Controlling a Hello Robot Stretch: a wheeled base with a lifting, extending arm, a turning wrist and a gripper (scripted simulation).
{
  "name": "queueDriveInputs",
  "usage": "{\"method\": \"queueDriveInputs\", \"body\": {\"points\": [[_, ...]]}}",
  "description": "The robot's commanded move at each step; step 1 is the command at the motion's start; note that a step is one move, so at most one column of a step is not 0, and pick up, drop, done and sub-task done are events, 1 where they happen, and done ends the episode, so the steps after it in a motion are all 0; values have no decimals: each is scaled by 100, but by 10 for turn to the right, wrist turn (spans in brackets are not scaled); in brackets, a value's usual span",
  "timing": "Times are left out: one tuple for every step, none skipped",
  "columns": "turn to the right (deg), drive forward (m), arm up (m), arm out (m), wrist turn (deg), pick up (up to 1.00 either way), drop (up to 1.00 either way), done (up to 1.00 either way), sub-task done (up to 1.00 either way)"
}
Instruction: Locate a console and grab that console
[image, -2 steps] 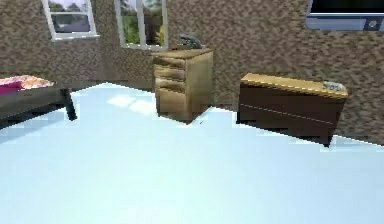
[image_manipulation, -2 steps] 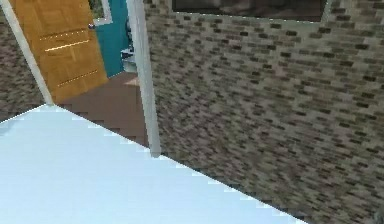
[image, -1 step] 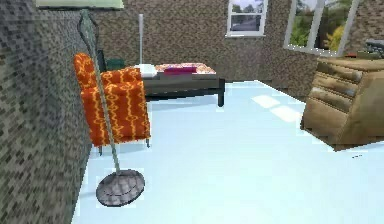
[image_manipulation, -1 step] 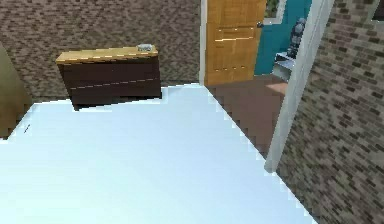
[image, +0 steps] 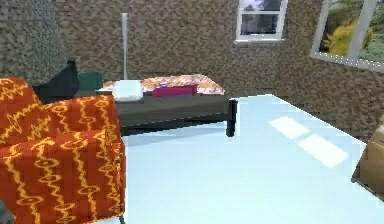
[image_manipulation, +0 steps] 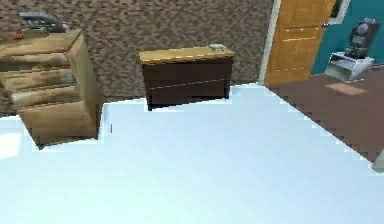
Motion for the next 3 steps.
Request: {"method": "queueDriveInputs", "body": {"points": [[0,70,0,0,0,0,0,0,0],[-450,0,0,0,0,0,0,0,0],[-450,0,0,0,0,0,0,0,0]]}}
